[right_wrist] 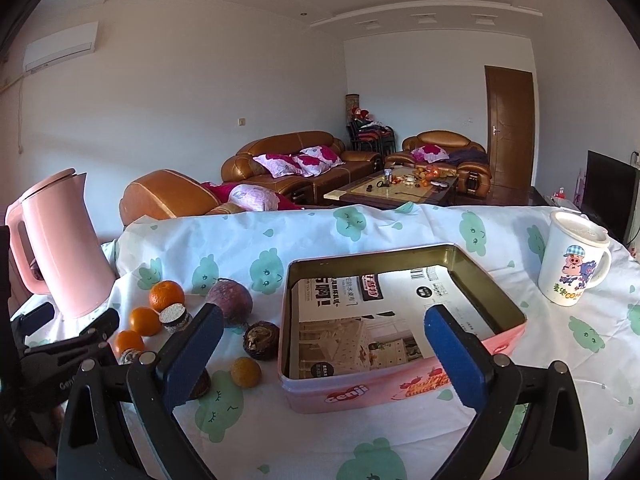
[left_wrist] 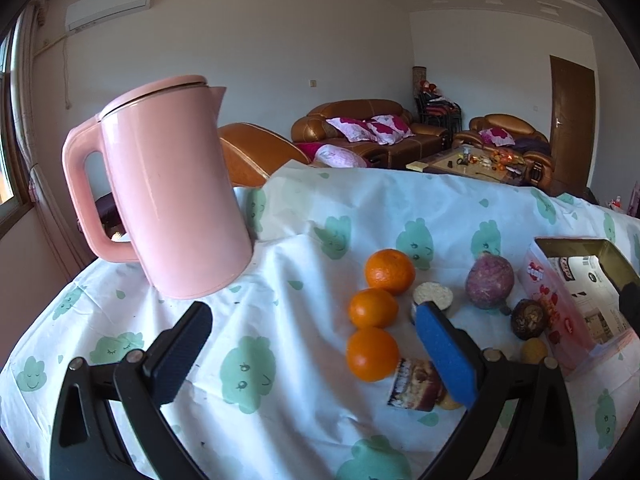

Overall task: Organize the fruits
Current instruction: 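Grasp a dark round fruit with the right tool while the left tool grasps the labeled jar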

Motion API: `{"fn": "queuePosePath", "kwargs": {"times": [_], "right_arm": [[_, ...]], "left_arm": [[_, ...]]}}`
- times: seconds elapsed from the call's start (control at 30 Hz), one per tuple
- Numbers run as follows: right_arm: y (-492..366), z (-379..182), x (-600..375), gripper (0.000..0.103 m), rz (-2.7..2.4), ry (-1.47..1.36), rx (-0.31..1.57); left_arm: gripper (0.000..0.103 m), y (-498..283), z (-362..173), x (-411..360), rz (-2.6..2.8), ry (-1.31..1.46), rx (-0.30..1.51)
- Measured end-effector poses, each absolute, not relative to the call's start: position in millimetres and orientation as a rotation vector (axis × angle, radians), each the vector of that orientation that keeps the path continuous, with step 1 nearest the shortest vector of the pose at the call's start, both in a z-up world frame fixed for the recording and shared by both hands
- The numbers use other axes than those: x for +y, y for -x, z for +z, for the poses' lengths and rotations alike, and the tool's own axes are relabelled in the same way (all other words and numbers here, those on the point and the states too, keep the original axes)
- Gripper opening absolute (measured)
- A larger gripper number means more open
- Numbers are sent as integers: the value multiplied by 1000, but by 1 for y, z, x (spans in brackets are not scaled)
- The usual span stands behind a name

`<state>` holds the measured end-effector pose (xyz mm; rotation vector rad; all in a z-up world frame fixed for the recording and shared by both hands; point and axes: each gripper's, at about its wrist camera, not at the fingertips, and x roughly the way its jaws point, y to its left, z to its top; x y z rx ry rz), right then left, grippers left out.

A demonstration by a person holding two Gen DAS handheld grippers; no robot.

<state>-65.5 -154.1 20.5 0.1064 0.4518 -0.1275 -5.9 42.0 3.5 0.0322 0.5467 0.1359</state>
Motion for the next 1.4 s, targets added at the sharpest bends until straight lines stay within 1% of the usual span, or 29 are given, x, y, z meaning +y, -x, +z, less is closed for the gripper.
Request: {"fn": "queuePosePath", "kwargs": {"times": [0.03, 0.07, 0.1, 0.13, 0.2, 0.3, 0.4, 0.47, 0.53, 0.63, 0.8, 0.83, 0.87, 1.0, 1.03, 1.2, 1.3, 1.33, 1.37, 1.4], "right_arm": [[64, 19, -152, 90, -96, -106, 468], [61, 17, -149, 78, -61, -104, 491], [58, 14, -144, 71, -20, -102, 519], [55, 10, -140, 58, 28, -102, 553], [47, 0, -127, 50, 131, -104, 623], [40, -12, -111, 50, 256, -120, 698], [36, -20, -93, 49, 317, -93, 735], [33, -26, -84, 49, 322, -64, 768], [26, -31, -80, 49, 328, -71, 804], [12, -38, -84, 49, 312, -104, 870], [3, -38, -89, 49, 344, -135, 884], [3, -38, -88, 46, 348, -120, 886], [4, -37, -87, 46, 357, -109, 889], [10, -34, -89, 45, 347, -90, 875], [13, -30, -91, 45, 345, -95, 859], [34, 5, -115, 45, 310, -128, 703], [44, 22, -128, 45, 265, -112, 614], [46, 25, -132, 45, 251, -107, 596], [48, 28, -135, 45, 241, -105, 584], [50, 30, -138, 45, 234, -108, 578]], "left_arm": [[103, 5, 5, 51, 152, -13, 548], [103, 6, 7, 61, 172, 17, 551], [103, 6, 7, 66, 190, 33, 556], [103, 7, 8, 73, 205, 50, 564], [103, 6, 7, 83, 215, 70, 579], [99, 8, 6, 86, 208, 75, 594], [96, 5, 5, 80, 171, 60, 626], [92, -2, 4, 75, 145, 38, 648], [92, -3, 4, 70, 106, 33, 662], [88, -1, 5, 62, 42, 20, 674], [88, -2, 0, 52, -69, 33, 742], [87, -4, -2, 51, -90, 39, 758], [84, -4, -2, 49, -111, 39, 770], [76, -2, -7, 42, -202, 41, 810], [72, -2, -10, 41, -231, 45, 821], [60, -3, -20, 29, -318, 50, 867], [58, -1, -19, 24, -291, 4, 836], [52, -1, -19, 24, -285, 0, 831], [44, -2, -20, 26, -287, 8, 834], [40, -5, -20, 29, -308, 28, 840]]}}
